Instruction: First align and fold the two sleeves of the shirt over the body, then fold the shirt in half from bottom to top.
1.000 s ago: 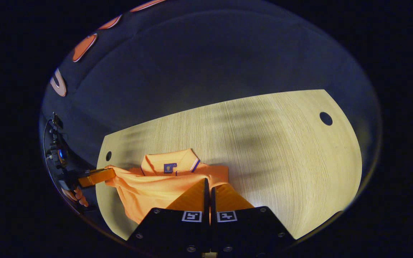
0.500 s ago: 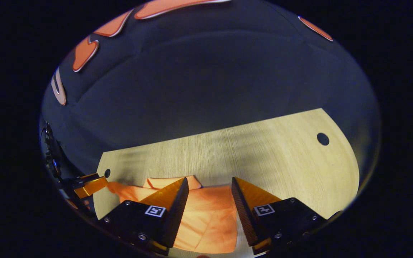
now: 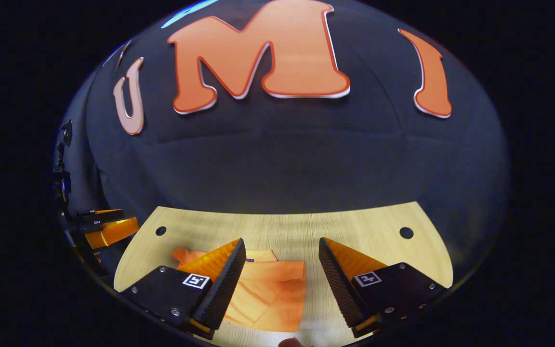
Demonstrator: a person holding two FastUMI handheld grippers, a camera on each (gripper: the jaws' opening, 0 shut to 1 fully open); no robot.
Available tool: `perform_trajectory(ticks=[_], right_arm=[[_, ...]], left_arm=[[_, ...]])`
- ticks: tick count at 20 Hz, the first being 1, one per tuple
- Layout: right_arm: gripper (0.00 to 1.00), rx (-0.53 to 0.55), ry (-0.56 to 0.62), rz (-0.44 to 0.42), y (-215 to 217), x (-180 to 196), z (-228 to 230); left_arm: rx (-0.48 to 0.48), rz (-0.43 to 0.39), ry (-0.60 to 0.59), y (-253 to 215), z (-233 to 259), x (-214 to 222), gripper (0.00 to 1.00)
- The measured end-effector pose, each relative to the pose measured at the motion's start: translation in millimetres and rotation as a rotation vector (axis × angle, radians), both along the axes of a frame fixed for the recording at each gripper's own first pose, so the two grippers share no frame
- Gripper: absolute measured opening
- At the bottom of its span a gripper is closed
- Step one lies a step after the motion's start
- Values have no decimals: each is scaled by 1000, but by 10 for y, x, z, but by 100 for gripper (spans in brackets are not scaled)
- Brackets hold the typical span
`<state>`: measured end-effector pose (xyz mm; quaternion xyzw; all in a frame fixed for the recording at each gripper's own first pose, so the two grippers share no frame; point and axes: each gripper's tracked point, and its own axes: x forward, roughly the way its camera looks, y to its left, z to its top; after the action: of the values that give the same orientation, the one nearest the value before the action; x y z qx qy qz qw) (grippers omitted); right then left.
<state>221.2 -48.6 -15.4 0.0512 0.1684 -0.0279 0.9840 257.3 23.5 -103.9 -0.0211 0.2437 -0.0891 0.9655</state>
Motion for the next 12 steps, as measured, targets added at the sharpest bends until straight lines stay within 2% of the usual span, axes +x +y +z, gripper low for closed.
perform_trajectory(ticks=[3,6,12], right_arm=[[93,-64,-102,20,30,-434,321],[93,-118,-161,21,8,-799,446],[93,-127,-319,31,60,-1463,829]], left_arm=[[-6,-16,-71,-102,319,-479,96],[21,-11,-131,-230,503,-868,96],[0,58,-283,-276,1020,-1640,95]])
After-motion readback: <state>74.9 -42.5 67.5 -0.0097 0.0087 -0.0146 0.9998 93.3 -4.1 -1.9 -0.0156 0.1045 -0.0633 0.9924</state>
